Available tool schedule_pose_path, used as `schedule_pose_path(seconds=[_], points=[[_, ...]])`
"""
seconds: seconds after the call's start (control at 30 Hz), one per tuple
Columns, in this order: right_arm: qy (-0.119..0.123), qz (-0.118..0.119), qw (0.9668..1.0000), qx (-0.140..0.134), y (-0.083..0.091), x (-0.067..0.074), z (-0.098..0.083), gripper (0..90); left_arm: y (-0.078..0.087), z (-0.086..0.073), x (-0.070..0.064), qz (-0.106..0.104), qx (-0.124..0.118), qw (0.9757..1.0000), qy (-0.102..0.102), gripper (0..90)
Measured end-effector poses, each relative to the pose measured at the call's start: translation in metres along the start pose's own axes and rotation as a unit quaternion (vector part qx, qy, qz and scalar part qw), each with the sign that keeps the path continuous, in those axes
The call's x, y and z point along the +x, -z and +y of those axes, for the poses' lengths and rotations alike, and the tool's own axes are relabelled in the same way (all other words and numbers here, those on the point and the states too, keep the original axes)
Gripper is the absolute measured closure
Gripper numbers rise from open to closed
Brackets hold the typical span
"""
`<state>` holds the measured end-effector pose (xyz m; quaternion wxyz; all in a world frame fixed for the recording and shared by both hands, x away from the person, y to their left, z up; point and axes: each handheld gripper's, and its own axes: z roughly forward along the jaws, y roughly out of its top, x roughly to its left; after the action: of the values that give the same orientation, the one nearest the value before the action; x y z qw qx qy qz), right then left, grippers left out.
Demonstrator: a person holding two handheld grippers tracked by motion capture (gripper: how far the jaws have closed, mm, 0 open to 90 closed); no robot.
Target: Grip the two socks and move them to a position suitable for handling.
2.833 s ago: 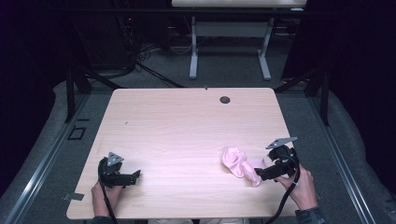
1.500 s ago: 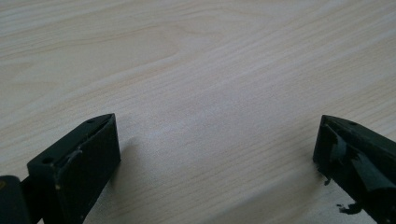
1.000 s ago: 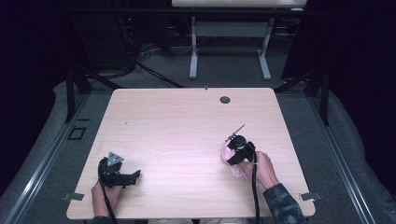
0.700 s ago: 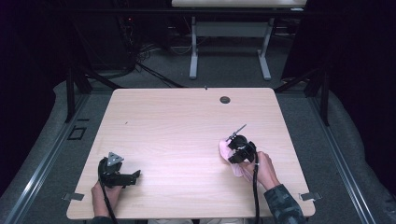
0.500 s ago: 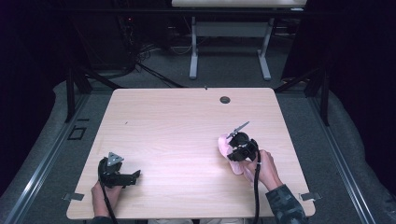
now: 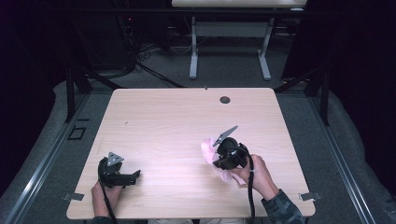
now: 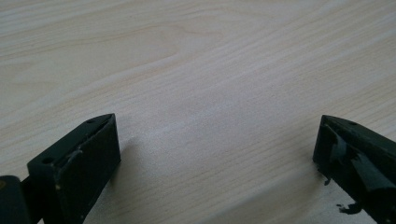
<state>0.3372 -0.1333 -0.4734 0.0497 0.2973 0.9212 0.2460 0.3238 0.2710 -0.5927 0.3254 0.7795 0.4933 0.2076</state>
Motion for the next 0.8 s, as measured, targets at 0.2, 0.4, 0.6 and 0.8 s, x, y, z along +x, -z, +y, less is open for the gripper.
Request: schedule_pose_path(seconds=[0.2, 0.4, 0.6, 0.8], points=[[0.038, 0.043, 0.9983, 0.013, -0.014, 0.037, 0.001, 76.3, 0.0, 0.0, 0.0, 0.0, 0.0, 1.0, 0.0, 0.6], [0.053, 0.08, 0.9946, 0.04, -0.049, 0.053, -0.004, 75.3, 0.0, 0.0, 0.0, 0.0, -0.001, 1.0, 0.002, 0.6], [0.052, 0.099, 0.9924, 0.052, -0.068, 0.057, -0.009, 49.3, 0.0, 0.0, 0.0, 0.0, -0.001, 1.0, 0.002, 0.6], [0.03, 0.087, 0.9956, 0.016, -0.044, 0.042, -0.012, 19.0, 0.0, 0.0, 0.0, 0.0, -0.001, 1.0, 0.002, 0.6]])
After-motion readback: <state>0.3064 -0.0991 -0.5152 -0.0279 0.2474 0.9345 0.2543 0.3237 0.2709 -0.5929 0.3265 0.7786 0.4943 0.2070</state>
